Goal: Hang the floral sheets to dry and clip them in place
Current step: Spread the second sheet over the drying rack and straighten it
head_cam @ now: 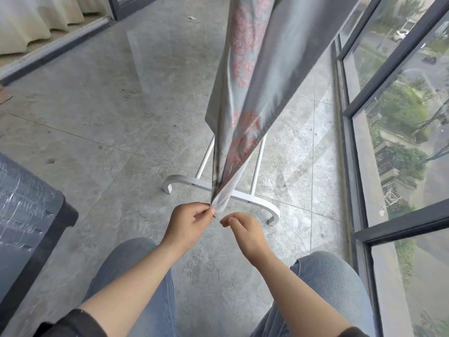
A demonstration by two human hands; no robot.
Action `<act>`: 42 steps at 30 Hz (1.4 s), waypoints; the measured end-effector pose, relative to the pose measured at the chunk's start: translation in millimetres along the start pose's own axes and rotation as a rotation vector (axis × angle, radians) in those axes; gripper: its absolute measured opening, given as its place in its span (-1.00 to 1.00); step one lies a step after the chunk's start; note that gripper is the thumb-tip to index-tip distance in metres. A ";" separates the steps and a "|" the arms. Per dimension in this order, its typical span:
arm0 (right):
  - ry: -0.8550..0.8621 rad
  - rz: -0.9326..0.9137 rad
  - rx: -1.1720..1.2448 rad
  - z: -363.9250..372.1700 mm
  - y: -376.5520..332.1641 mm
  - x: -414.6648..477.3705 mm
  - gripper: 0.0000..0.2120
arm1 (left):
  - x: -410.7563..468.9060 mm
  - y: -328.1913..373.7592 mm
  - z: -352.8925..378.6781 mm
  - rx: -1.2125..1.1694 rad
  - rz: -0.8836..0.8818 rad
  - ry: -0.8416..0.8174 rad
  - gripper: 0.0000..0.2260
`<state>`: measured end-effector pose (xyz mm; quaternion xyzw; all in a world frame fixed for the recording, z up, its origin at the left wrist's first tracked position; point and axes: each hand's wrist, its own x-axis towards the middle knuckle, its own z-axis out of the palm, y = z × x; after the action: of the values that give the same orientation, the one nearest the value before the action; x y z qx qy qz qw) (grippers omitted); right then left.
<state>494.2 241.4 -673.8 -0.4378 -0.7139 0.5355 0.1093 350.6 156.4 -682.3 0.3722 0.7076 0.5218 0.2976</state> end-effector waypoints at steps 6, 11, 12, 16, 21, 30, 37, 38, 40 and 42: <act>-0.212 0.475 0.813 8.9 -3.2 26.7 -0.59 | -4.8 -12.0 -1.1 0.068 0.016 -0.008 -0.55; -0.214 0.523 1.033 19.5 -17.0 38.3 -0.85 | -5.5 -12.3 -6.6 0.113 0.027 0.020 -0.54; -0.213 0.520 1.074 20.1 -18.0 39.6 -0.86 | -4.5 -11.0 -8.7 0.125 0.027 0.023 -0.54; -0.197 0.495 1.160 18.4 -19.5 43.6 -0.81 | -1.4 0.2 -17.2 0.177 0.055 0.050 -0.60; -0.061 0.533 0.929 20.4 -12.2 45.8 -0.82 | 0.7 0.0 -19.9 0.227 0.084 0.062 -0.61; 0.050 0.568 0.892 34.2 -17.1 48.3 -0.88 | -0.9 -5.0 -15.9 0.276 0.014 0.128 -0.85; 0.028 0.579 0.846 27.6 -20.0 54.8 -0.88 | 13.3 -14.4 -17.7 0.373 -0.016 0.147 -0.53; 0.017 0.575 0.832 26.0 -21.2 57.2 -0.88 | 19.0 -14.6 -19.9 0.365 -0.034 0.147 -0.51; -0.006 0.570 0.820 23.0 -24.5 61.7 -0.88 | 29.5 -12.8 -21.9 0.382 -0.039 0.134 -0.51; -0.035 0.577 0.843 17.9 -26.8 66.6 -0.93 | 37.0 -9.0 -22.5 0.409 -0.033 0.130 -0.54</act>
<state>429.9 277.7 -678.8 -0.5260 -0.2874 0.7925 0.1122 310.3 174.2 -685.9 0.3786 0.8224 0.3854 0.1782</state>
